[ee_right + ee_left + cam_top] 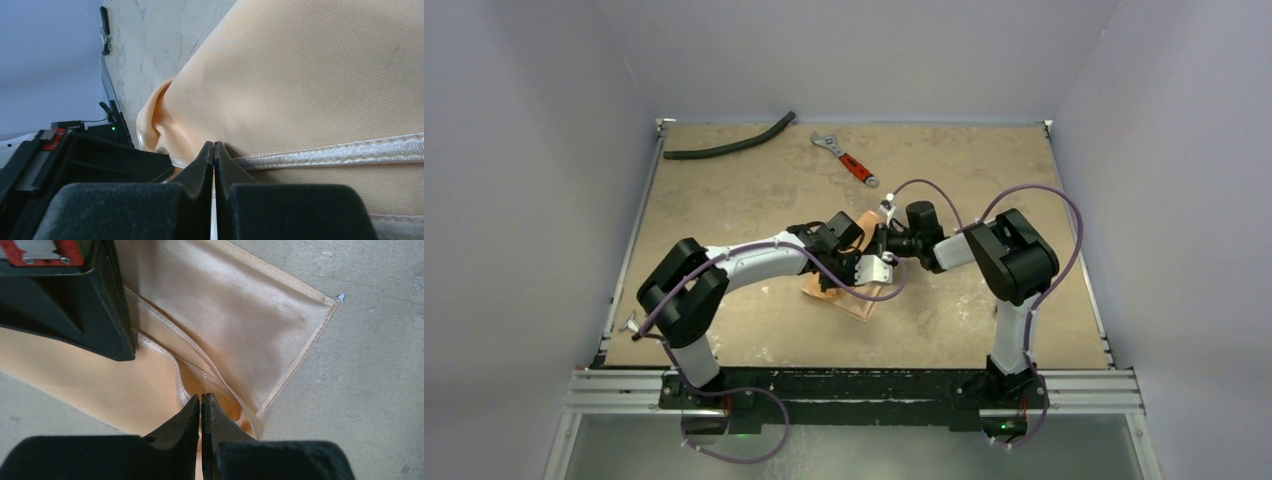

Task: Fold the napkin into a case and place the utensils inside
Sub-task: Smooth out the 2/3-rectangle-folded napkin at the center of the board.

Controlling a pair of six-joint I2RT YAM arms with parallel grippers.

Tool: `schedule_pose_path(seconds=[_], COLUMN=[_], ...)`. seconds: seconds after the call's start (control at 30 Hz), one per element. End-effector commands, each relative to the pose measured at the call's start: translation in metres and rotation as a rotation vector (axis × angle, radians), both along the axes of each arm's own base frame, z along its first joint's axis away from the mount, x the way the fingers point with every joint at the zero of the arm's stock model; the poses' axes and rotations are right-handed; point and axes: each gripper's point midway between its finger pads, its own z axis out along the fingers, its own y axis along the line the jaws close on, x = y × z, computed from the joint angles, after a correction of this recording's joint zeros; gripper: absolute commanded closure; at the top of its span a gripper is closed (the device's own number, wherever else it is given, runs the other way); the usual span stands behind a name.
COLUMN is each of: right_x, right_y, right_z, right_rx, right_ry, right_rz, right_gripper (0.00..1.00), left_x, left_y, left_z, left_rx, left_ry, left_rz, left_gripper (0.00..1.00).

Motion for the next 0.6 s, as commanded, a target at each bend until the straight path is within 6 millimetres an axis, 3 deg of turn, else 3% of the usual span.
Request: schedule_pose_path(seconds=[0.0,0.2,0.3,0.47,0.57], right_x=[0.003,0.024,0.037,0.045,0.047], right_y=[0.003,0.004,0.003,0.002,-0.005], right_z=[0.021,0.043,0.047,0.033,0.018], right_rx=[0.014,0.023,0.018,-0.015,-0.053], right_ry=[-0.050,-0.093,-0.108,-0.094,-0.074], right_rz=[0.010,-0.003,-0.017,-0.034,-0.064], right_gripper=[1.00,1.00,1.00,1.00,1.00], left_x=[-0.017,-0.034,-0.042,-0.049,-0.054], left_y=[0.002,0.007,0.006,0.009,0.015], left_z=[-0.011,-0.021,-0.024,-0.026,-0.027], left_rx=[0.009,0.027,0.028,0.037,0.058], left_ry=[0.070,0.107,0.117,0.124,0.132], left_rz=[-0.023,-0.069,-0.085,-0.111,-0.133], left_gripper=[0.96,0.91,0.80,0.76,0.80])
